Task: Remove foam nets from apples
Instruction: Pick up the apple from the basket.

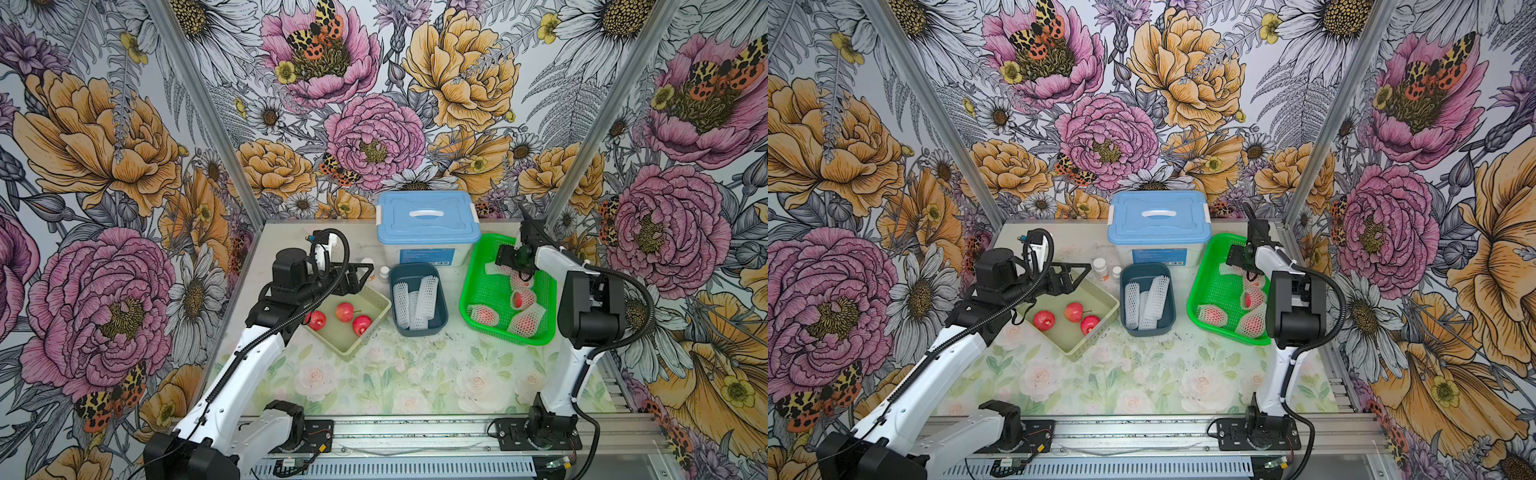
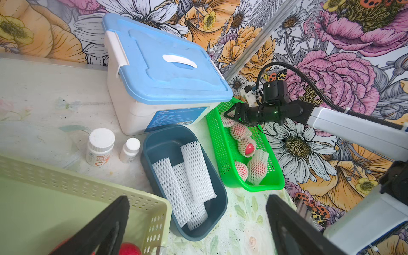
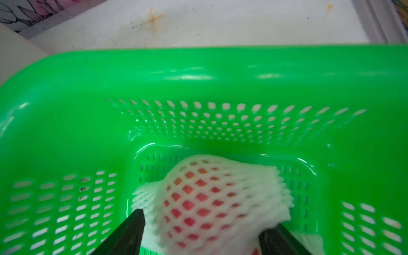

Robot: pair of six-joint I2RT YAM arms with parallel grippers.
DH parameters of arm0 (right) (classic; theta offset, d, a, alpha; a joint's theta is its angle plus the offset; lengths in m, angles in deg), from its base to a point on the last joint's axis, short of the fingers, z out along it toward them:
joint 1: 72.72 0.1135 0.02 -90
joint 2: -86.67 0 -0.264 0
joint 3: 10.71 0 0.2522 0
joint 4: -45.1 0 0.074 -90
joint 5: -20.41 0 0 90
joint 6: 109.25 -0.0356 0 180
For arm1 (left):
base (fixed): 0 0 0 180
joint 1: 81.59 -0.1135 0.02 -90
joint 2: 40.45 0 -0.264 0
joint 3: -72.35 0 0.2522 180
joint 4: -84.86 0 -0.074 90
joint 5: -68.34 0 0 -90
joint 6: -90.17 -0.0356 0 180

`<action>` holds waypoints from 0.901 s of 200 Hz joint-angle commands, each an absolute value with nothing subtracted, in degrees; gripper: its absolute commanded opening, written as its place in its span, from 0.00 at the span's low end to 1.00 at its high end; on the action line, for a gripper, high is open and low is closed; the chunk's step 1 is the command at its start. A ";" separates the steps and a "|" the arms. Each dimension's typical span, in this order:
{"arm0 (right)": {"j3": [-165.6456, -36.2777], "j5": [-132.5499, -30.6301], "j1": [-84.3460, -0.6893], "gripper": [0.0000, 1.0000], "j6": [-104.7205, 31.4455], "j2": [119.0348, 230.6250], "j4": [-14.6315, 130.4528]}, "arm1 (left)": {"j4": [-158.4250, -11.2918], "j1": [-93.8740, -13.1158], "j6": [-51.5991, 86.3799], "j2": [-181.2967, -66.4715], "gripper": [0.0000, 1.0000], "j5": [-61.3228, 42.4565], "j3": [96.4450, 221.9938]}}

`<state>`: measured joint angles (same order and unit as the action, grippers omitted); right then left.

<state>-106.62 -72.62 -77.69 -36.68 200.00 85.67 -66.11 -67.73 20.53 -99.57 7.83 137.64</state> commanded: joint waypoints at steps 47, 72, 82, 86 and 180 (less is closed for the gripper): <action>-106.38 -72.16 -77.31 0.52 -36.66 200.74 85.51 | -65.21 -68.57 19.15 -97.87 0.99 6.99 138.77; -106.35 -71.67 -77.19 0.46 -36.69 200.16 85.49 | -65.02 -68.67 19.15 -97.90 0.99 6.93 138.93; -106.08 -71.22 -77.19 0.46 -36.37 199.33 85.34 | -65.03 -68.67 19.08 -97.95 0.99 6.99 139.07; -105.97 -71.18 -77.13 0.46 -36.12 198.99 85.25 | -65.03 -68.69 19.15 -98.03 0.99 7.00 139.18; -102.91 -72.74 -77.26 0.00 -31.95 189.96 81.98 | -65.82 -67.88 19.32 -99.78 0.99 7.50 140.41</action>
